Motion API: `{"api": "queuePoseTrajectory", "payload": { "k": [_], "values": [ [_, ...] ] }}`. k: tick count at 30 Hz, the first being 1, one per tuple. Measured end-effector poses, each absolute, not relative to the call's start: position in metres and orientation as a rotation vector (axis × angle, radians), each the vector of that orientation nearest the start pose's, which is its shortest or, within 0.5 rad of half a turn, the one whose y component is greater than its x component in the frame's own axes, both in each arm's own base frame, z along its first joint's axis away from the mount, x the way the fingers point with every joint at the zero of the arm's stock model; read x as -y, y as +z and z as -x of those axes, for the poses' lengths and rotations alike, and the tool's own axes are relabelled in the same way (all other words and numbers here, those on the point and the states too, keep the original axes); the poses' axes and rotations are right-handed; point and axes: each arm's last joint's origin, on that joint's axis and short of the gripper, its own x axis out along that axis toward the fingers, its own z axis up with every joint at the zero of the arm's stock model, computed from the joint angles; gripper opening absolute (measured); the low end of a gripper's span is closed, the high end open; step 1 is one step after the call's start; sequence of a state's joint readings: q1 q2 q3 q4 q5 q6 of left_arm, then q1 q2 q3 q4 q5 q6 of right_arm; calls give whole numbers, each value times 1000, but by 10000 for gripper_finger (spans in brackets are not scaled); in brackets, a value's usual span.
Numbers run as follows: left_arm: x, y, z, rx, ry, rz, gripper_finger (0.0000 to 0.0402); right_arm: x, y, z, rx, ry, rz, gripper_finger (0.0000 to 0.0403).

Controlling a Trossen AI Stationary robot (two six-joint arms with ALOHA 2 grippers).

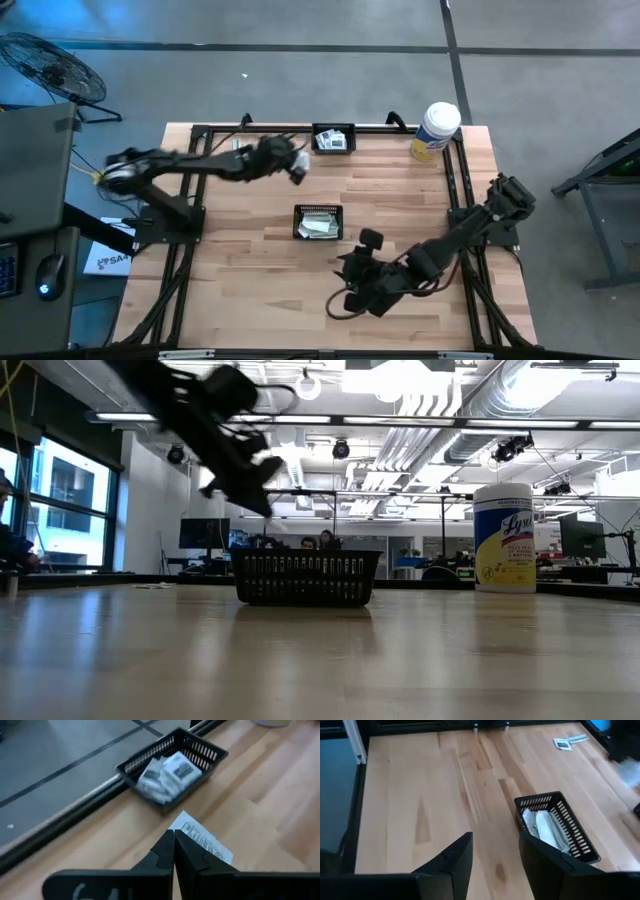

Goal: Pick & Place First Aid Supplies
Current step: Put the towelette pack into the top black basket

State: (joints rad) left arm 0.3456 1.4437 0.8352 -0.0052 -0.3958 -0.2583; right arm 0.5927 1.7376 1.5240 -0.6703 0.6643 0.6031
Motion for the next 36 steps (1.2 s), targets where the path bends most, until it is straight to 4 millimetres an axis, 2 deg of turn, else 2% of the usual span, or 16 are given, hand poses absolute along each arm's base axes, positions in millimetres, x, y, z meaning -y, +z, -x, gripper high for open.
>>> {"api": "queuePoseTrajectory", "payload": {
  "k": [6, 10, 14, 17, 19, 21, 25, 29, 32, 36],
  "values": [
    [-167, 220, -334, -601, 827, 188, 0, -197, 302, -316, -654, -260, -59, 153],
    [-198, 224, -357, -609, 899, 112, 0, -197, 302, -316, -658, -258, -78, 153],
    [-213, 236, -371, -612, 927, 1, 0, -198, 301, -316, -679, -241, -79, 153],
    [-219, 232, -381, -625, 843, 25, 0, -197, 299, -314, -703, -234, -73, 153],
    [-225, 218, -383, -638, 760, 102, 0, -197, 299, -314, -709, -235, -67, 153],
    [-231, 207, -385, -646, 757, 147, 0, -196, 298, -313, -716, -239, -60, 153],
    [-247, 194, -379, -649, 773, 229, 1, -196, 298, -313, -722, -238, -54, 153],
    [-254, 186, -375, -646, 756, 312, 9, -196, 298, -313, -727, -227, -27, 153],
    [-255, 186, -374, -643, 734, 325, 35, -195, 298, -313, -724, -233, -8, 153],
    [-254, 185, -374, -656, 742, 321, 87, -193, 298, -315, -720, -245, -11, 153]
  ]
}}
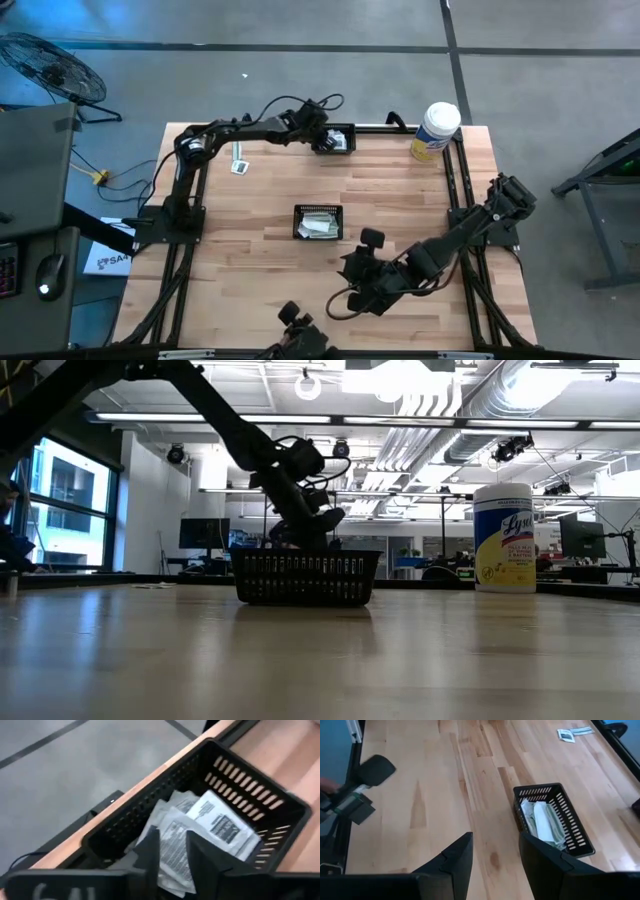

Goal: Pick & Place First Aid Supplies
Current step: Put the towelette pack into the top black basket

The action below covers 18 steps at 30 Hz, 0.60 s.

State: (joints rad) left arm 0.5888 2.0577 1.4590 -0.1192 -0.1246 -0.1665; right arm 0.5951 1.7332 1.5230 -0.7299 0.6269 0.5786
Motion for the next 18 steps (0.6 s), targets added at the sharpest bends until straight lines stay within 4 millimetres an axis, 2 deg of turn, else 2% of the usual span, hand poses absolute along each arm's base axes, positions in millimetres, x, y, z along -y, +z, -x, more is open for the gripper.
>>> {"api": "queuePoseTrajectory", "payload": {
  "k": [4, 9, 13, 18],
  "values": [
    [-252, 195, -369, -676, 756, 317, 127, -192, 298, -315, -716, -251, -13, 153],
    [-240, 236, -351, -672, 758, 305, 135, -193, 298, -315, -726, -238, -30, 153],
    [-222, 255, -324, -649, 763, 306, 135, -193, 298, -315, -723, -249, -65, 153],
    [-195, 261, -282, -624, 796, 290, 135, -193, 298, -315, -716, -248, -73, 153]
  ]
}}
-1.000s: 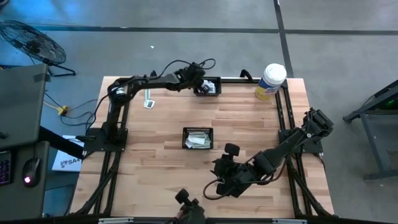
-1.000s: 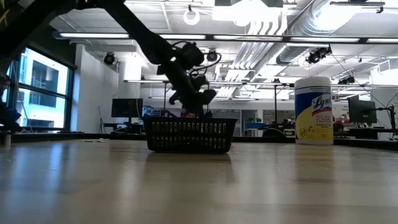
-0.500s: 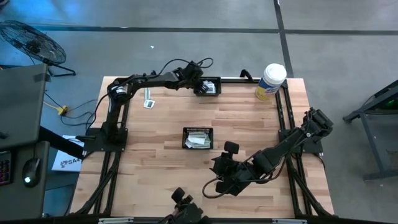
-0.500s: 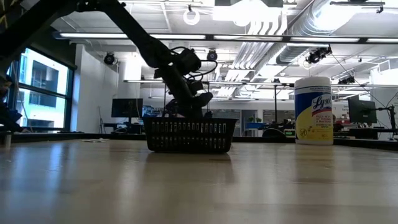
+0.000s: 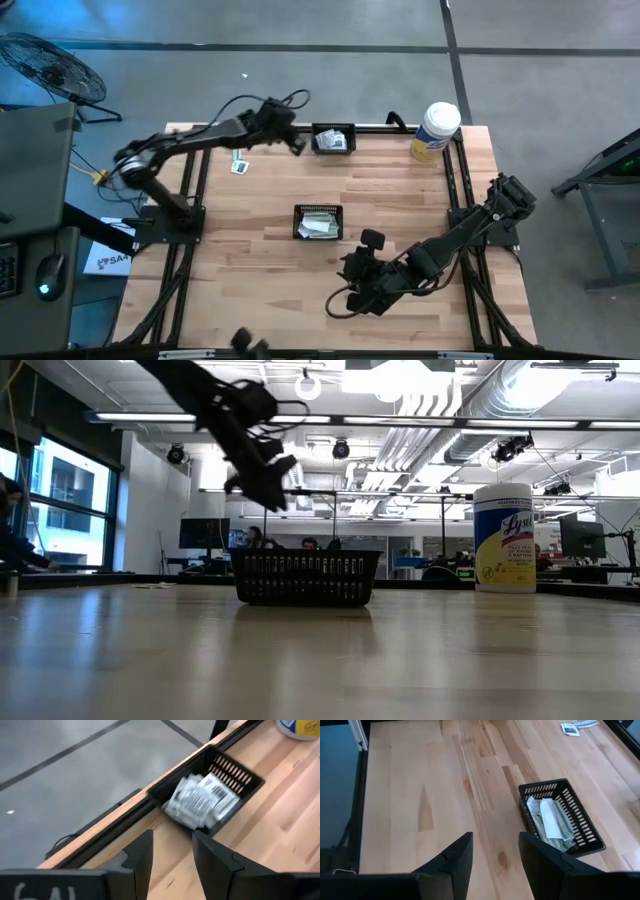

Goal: Pick & Place First Aid Supplies
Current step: Put the towelette pack into the top black basket

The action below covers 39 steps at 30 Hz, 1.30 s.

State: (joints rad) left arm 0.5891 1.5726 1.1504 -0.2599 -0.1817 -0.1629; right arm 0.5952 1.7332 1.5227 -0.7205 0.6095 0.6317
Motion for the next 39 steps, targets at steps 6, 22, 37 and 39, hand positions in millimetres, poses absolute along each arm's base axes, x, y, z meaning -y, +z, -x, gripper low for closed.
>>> {"api": "queuePoseTrajectory", "payload": {
  "k": [6, 22, 37, 39],
  "values": [
    [-157, 244, -225, -603, 833, 341, 135, -193, 299, -316, -700, -262, -67, 154],
    [-107, 175, -153, -675, 853, 539, 135, -174, 304, -334, -632, -293, -15, 154],
    [-101, 135, -132, -574, 1131, 605, 135, -157, 308, -347, -603, -288, 13, 154],
    [-101, 134, -132, -578, 1133, 600, 135, -155, 308, -348, -603, -293, 11, 154]
  ]
}}
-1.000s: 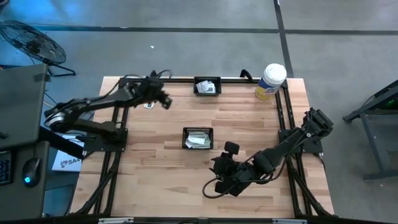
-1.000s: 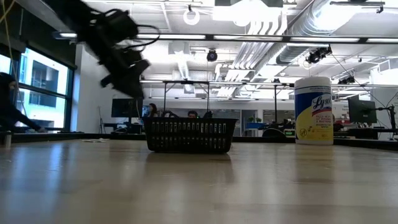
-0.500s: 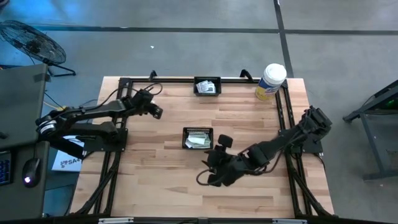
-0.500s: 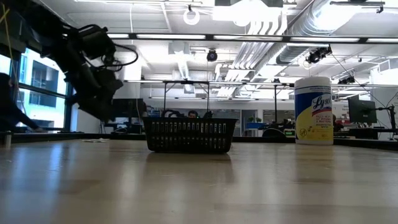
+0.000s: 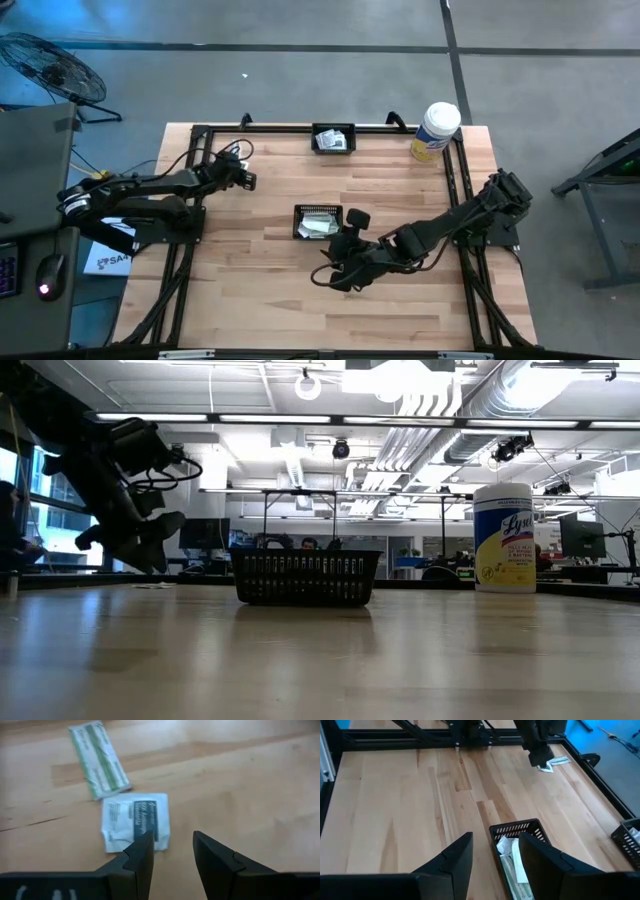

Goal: Pick & Place First Aid Supplies
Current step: Put the towelette pack into the top black basket

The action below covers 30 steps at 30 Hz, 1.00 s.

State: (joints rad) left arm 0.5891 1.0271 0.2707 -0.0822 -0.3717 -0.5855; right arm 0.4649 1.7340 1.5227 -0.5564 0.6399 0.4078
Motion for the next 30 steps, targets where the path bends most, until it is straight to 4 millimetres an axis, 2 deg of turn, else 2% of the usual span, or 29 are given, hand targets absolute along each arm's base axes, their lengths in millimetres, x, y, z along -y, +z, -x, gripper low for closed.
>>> {"api": "queuePoseTrajectory", "payload": {
  "k": [5, 23, 26, 30],
  "values": [
    [-101, 130, -134, -636, 1080, 580, 135, -155, 308, -348, -603, -294, 11, 154],
    [-111, 110, -145, -675, 1157, 531, 134, -155, 308, -348, -604, -291, 19, 153],
    [-111, 110, -146, -672, 1157, 534, 120, -155, 308, -348, -604, -291, 19, 153],
    [-111, 109, -145, -663, 1163, 562, 73, -155, 308, -348, -604, -291, 19, 153]
  ]
}}
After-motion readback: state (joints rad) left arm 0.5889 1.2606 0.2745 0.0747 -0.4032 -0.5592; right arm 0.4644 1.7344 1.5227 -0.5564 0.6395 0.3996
